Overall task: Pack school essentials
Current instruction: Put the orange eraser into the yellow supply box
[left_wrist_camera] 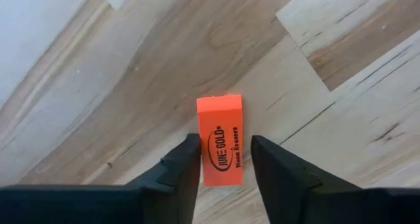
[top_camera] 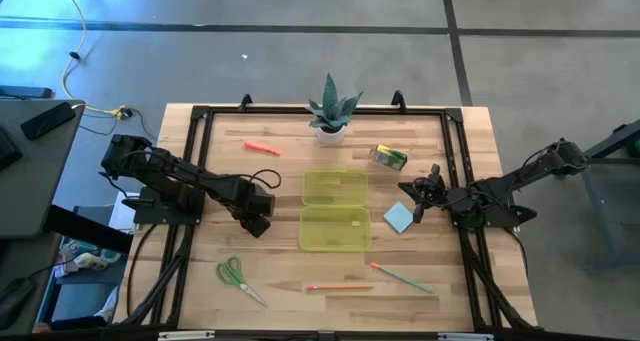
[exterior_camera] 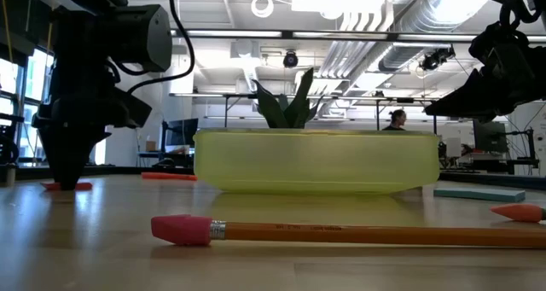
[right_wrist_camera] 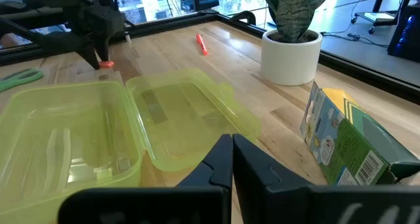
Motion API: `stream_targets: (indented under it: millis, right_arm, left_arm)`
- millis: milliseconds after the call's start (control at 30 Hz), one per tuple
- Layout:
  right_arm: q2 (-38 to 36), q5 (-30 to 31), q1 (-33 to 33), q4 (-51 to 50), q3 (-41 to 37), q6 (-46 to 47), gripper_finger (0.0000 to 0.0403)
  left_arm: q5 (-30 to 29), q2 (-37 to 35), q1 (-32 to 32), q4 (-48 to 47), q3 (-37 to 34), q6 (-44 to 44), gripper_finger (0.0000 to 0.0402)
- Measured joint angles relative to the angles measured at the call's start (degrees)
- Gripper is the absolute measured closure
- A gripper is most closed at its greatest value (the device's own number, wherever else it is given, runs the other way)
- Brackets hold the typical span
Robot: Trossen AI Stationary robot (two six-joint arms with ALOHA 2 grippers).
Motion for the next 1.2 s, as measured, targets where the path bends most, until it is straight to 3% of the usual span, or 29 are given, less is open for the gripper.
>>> stream_targets:
  millis: [300,667,1033,1200]
  right_arm:
    - [0.0,0.0,0.0,0.0,0.0,0.0,0.0402]
    - [0.0,0.0,0.0,0.0,0.0,0.0,0.0402]
    - [0.0,-0.1,0.0,0.1,0.0,0.2,0.0402]
    - [0.0,-0.2,0.0,0.1,0.0,0.2,0.0402]
  left_arm:
    - [-1.3,0.0,-2.2,0.5,0.0,-0.1,0.032]
    - [-2.9,0.7,-4.3,-1.1,3.3,5.3,0.0321]
    - [-5.4,0.6,-3.3,6.3,4.5,8.6,0.0322]
    - [-9.4,0.6,-2.1,7.6,6.1,10.8,0.0322]
